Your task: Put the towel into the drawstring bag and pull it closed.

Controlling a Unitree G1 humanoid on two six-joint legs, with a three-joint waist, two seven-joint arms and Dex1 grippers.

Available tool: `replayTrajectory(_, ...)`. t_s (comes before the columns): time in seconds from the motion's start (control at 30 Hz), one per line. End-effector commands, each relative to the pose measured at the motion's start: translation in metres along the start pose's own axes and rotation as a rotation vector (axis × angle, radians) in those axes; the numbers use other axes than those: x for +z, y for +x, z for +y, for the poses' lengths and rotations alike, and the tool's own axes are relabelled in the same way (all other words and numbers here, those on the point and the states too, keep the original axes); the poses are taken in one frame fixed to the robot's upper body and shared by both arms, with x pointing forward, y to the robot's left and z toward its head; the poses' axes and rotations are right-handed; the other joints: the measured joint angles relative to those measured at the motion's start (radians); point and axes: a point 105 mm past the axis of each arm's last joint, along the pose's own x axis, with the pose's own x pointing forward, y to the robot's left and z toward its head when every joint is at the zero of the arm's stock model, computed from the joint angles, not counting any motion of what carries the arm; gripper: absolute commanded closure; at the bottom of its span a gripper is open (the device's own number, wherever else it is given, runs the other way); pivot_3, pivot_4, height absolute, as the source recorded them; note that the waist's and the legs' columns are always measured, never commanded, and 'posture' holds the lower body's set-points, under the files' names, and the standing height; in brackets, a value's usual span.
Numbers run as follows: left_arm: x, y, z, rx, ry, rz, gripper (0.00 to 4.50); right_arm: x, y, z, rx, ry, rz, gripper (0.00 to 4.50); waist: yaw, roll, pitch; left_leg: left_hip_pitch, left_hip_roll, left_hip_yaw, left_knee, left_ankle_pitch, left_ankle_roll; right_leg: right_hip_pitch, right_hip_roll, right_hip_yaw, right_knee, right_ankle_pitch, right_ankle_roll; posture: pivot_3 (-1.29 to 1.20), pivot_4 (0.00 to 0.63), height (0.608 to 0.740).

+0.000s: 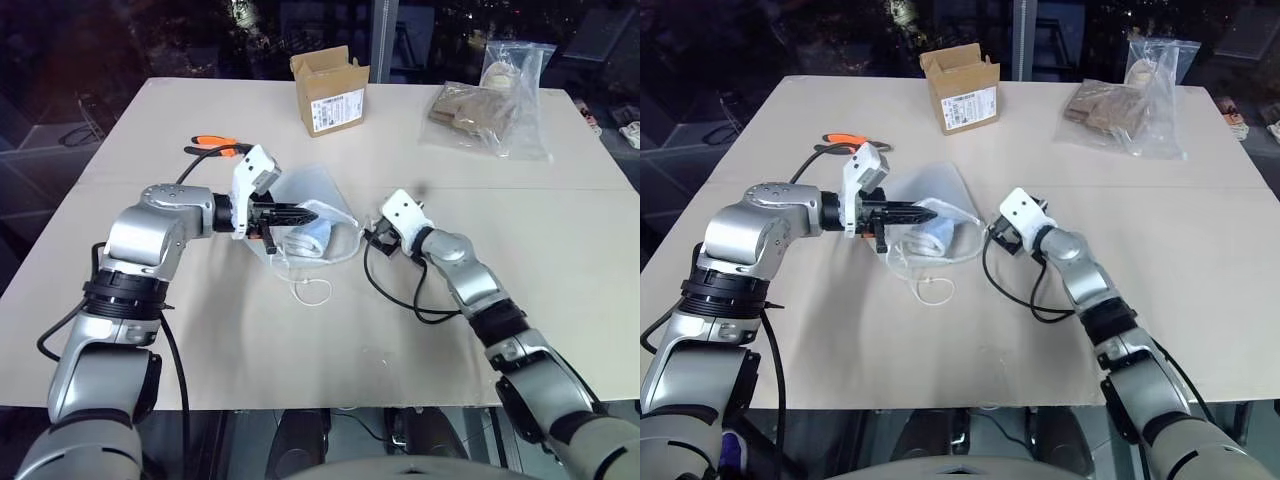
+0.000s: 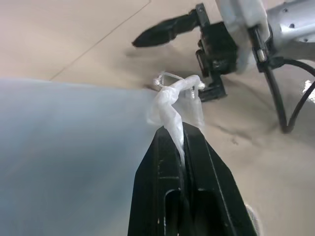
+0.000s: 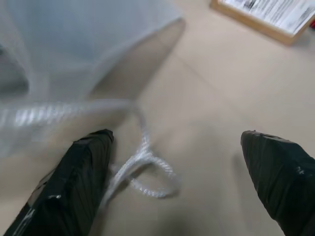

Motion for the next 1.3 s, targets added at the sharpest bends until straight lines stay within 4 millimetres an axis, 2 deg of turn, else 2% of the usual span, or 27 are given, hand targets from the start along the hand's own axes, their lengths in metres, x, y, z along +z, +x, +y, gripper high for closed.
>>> replayTrajectory(0.03,0.011,-0.003,0.006,0.004,0.110,-0.012,4.50,-0.008,0.005,-0.007,-0.056,-0.025,0.017,1.32,0.001,0.000,0.000,0.000,0.000,0.000,0.000,0.000,0.000,0.000,0.000,0.000,0.000,0.000,0.000,0.00,0.150,0.740)
replayTrajectory(0.23,0.009,-0.006,0.030,0.026,0.196,-0.005,4.50,0.004,-0.001,-0.007,-0.077,0.033,-0.073,4.33,0.005,0.000,0.000,-0.003,0.000,0.000,0.002,0.000,0.000,-0.001,0.000,0.000,0.000,0.000,0.000,0.00,0.150,0.740)
replayTrajectory(0.27,0.014,-0.008,0.038,0.049,0.202,-0.026,4.50,0.007,-0.006,-0.008,-0.101,0.075,-0.096,4.42,0.003,0.000,0.000,-0.006,0.000,0.000,0.003,0.000,0.000,-0.003,0.000,-0.001,0.000,0.000,0.000,0.00,0.150,0.740)
replayTrajectory(0.37,0.019,-0.014,0.051,0.080,0.155,-0.078,4.50,0.015,-0.022,-0.013,-0.167,0.164,-0.146,4.42,0.008,0.000,0.000,-0.009,0.001,-0.001,0.004,0.000,0.000,-0.006,0.000,-0.002,0.000,0.000,0.000,0.00,0.150,0.740)
replayTrajectory(0.43,0.022,-0.023,0.048,0.037,0.042,-0.163,4.50,0.023,-0.031,-0.016,-0.210,0.237,-0.169,4.42,0.003,0.000,0.000,-0.011,0.002,0.000,0.004,0.000,0.000,-0.007,0.000,-0.003,0.001,0.000,0.001,0.00,0.150,0.740)
replayTrajectory(0.53,0.006,-0.042,0.049,0.081,-0.063,-0.194,3.64,0.034,-0.041,-0.014,-0.225,0.307,-0.192,4.50,-0.009,0.000,0.000,-0.011,0.002,0.001,0.003,0.000,0.000,-0.008,0.000,-0.002,0.002,0.000,0.001,0.00,0.150,0.740)
replayTrajectory(0.6,-0.004,-0.058,0.049,0.136,-0.128,-0.228,2.84,0.040,-0.045,-0.010,-0.215,0.322,-0.198,4.50,-0.024,0.000,0.000,-0.010,0.003,0.001,0.003,0.000,0.000,-0.009,0.000,-0.001,0.005,0.000,0.001,0.00,0.150,0.740)
replayTrajectory(0.63,-0.007,-0.065,0.047,0.153,-0.153,-0.242,2.28,0.042,-0.046,-0.008,-0.211,0.324,-0.197,4.50,-0.026,0.000,0.000,-0.009,0.003,0.001,0.003,0.000,0.000,-0.009,0.000,-0.001,0.006,0.000,0.001,0.00,0.150,0.740)
replayTrajectory(0.67,-0.015,-0.074,0.040,0.164,-0.183,-0.243,1.83,0.044,-0.047,-0.007,-0.203,0.322,-0.196,4.50,-0.027,0.000,0.000,-0.009,0.003,0.000,0.003,0.000,0.000,-0.009,0.000,-0.001,0.007,0.000,0.001,0.00,0.150,0.740)
replayTrajectory(0.77,-0.037,-0.089,0.020,0.198,-0.224,-0.214,1.83,0.046,-0.048,-0.004,-0.188,0.320,-0.193,4.50,-0.026,-0.001,-0.001,-0.008,0.004,-0.002,0.003,0.000,0.000,-0.011,0.000,0.001,0.010,0.000,0.000,0.00,0.150,0.740)
replayTrajectory(0.87,-0.063,-0.091,0.004,0.257,-0.176,-0.122,1.83,0.047,-0.050,-0.003,-0.173,0.320,-0.191,4.50,-0.016,-0.002,-0.001,-0.008,0.004,-0.003,0.003,0.000,0.000,-0.011,-0.002,0.000,0.011,0.000,0.000,0.00,0.150,0.740)
replayTrajectory(1.0,-0.079,-0.064,-0.006,0.360,-0.168,-0.130,1.83,0.046,-0.051,-0.004,-0.161,0.317,-0.187,4.50,0.005,-0.003,-0.002,-0.008,0.003,-0.002,0.006,0.000,0.000,-0.010,-0.005,0.000,0.010,0.000,0.000,0.00,0.150,0.740)
replayTrajectory(1.1,-0.088,-0.046,0.000,0.460,-0.187,-0.133,1.83,0.046,-0.053,-0.007,-0.159,0.306,-0.184,4.50,0.011,-0.005,-0.003,-0.008,0.002,0.001,0.008,0.000,0.000,-0.008,-0.005,0.000,0.010,0.000,0.000,0.00,0.150,0.740)
replayTrajectory(1.27,-0.098,-0.035,0.013,0.566,-0.174,-0.116,1.83,0.047,-0.058,-0.011,-0.171,0.298,-0.180,4.50,0.002,-0.006,-0.004,-0.008,0.002,0.002,0.007,0.000,0.000,-0.009,-0.002,0.000,0.011,0.000,0.000,0.00,0.150,0.740)
replayTrajectory(1.3,-0.098,-0.033,0.015,0.577,-0.170,-0.119,2.05,0.047,-0.058,-0.012,-0.173,0.296,-0.179,4.50,0.001,-0.006,-0.004,-0.008,0.003,0.002,0.007,0.000,0.000,-0.009,-0.001,0.000,0.011,0.000,0.000,0.00,0.150,0.740)
